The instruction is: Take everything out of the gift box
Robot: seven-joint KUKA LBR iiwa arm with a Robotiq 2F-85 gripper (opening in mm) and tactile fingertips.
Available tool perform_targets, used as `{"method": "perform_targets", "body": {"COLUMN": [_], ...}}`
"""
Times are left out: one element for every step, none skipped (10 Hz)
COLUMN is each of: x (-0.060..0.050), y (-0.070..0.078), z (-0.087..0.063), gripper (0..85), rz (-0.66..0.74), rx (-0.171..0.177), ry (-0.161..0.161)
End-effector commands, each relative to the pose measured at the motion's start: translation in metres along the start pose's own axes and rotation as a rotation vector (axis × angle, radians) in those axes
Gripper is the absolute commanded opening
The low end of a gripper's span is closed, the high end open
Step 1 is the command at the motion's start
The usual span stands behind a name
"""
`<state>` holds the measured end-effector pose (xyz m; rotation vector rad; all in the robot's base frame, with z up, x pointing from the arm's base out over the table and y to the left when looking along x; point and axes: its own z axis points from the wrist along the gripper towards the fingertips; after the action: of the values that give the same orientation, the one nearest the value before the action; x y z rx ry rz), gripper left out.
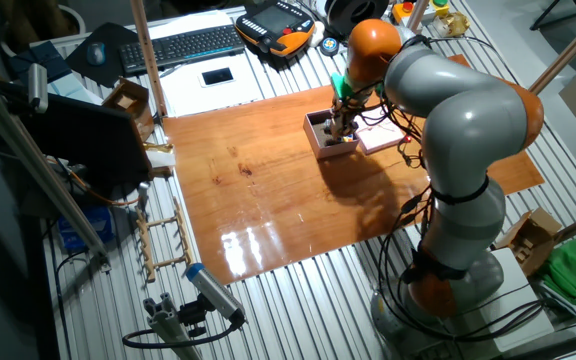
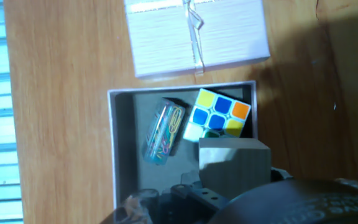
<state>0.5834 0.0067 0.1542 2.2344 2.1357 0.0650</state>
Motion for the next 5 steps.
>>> {"method": "perform_targets", "body": {"x": [-0.0001, -0.0001, -0.0001, -0.0001, -0.0001], "y": [0.0000, 0.0000, 0.0000, 0.0000, 0.0000], "z": [0.0000, 0.0000, 0.0000, 0.0000, 0.0000], "gripper": [1.0, 1.0, 1.0, 1.0, 1.0], "rz": [-0.008, -0.009, -0.017, -0.033, -0.046], "rx": [-0.002, -0.003, -0.018, -0.042, -0.061], "ry": [-0.002, -0.005, -0.024, -0.062, -0.081]}}
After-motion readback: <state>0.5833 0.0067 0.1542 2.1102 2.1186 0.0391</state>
